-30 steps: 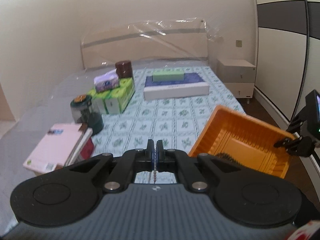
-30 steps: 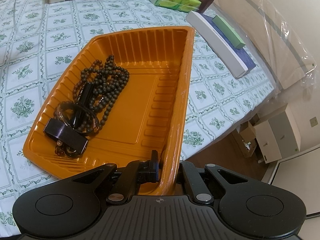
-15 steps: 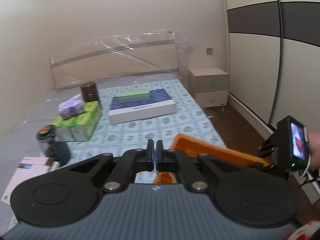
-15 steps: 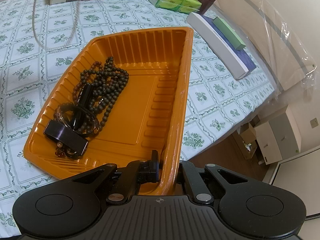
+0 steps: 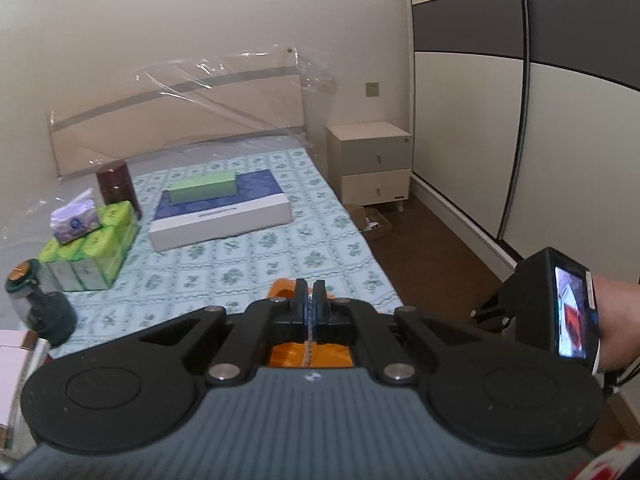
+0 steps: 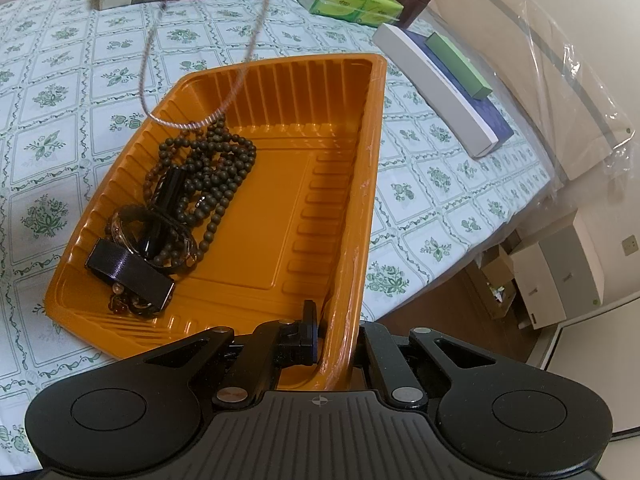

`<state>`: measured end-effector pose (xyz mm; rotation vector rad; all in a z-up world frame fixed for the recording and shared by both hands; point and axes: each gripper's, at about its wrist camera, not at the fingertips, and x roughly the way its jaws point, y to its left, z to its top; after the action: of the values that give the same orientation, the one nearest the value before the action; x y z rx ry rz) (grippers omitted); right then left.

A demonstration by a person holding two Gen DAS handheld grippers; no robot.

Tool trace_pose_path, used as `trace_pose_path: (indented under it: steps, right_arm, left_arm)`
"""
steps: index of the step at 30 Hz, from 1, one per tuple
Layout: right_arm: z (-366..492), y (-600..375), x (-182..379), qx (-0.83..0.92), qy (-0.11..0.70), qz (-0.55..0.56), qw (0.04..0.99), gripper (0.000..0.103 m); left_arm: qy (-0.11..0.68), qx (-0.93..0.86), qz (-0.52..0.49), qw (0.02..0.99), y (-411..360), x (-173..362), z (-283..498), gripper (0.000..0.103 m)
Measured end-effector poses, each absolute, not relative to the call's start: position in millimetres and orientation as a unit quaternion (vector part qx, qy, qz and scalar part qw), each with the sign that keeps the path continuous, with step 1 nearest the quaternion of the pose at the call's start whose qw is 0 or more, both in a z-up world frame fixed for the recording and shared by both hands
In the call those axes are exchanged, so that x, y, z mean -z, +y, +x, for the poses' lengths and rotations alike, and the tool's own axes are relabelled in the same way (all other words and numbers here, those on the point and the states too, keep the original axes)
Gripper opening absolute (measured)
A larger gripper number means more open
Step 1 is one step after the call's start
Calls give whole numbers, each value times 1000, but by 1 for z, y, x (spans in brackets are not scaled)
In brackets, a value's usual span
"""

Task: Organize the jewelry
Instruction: 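Lift the pearl strand over the tray and release it with the left gripper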

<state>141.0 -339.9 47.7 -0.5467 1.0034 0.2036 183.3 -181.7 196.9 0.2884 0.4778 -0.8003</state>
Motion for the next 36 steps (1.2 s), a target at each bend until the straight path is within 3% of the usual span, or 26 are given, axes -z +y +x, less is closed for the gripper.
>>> trace_pose_path:
  steps: [18, 32, 34, 35, 36]
  right_arm:
    - [141, -340, -45, -97, 473, -259, 836, 4]
    - [141, -341, -45, -97, 475, -256, 836, 4]
    - [141, -341, -45, -97, 475, -256, 836, 4]
    - [141, -341, -45, -97, 475, -256, 836, 4]
    - [141, -341, -45, -97, 475, -256, 836, 4]
  left_arm:
    - [283, 348, 158, 880, -213, -124, 224, 1]
    - [306, 363, 143, 869, -215, -111, 231, 2]
    - [306, 363, 145, 868, -217, -112, 230, 6]
    - [305, 361, 144, 869, -217, -113, 230, 16]
    - [303, 359, 144, 871, -215, -113, 230, 19]
